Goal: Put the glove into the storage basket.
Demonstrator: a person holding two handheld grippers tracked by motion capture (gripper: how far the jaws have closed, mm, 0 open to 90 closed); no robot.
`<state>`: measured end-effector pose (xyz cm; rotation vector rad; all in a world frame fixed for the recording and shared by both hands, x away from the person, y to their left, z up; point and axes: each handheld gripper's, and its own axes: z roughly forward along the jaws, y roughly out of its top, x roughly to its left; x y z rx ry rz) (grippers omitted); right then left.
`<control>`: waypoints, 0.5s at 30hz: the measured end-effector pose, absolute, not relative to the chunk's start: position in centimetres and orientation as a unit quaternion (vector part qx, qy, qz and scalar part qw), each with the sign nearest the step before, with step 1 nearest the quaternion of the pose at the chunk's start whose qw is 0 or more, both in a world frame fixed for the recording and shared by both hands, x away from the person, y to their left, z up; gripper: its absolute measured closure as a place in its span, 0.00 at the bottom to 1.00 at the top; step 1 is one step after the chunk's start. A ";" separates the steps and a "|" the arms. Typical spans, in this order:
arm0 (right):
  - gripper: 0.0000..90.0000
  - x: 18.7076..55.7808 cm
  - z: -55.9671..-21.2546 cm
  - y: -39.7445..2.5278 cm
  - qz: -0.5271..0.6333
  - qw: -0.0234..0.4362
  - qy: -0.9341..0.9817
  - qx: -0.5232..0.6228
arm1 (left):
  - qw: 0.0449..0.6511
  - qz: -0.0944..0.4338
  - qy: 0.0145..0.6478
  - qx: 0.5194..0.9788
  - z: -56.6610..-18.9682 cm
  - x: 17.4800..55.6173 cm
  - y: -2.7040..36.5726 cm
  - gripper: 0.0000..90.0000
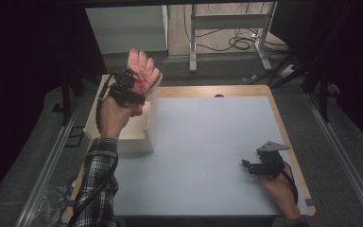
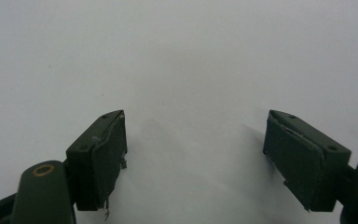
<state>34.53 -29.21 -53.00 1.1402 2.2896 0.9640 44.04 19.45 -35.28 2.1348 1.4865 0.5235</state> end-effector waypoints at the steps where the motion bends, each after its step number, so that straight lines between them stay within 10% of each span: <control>1: 0.24 34.5 -53.0 -29.2 0.345 0.203 0.820 0.408 | 0.242 0.191 0.544 0.781 -35.3 44.0 19.5 0.53; 15: 0.24 34.5 -53.0 -29.2 0.345 0.203 0.820 0.409 | 0.232 0.188 0.586 0.753 -38.5 44.3 22.6 0.52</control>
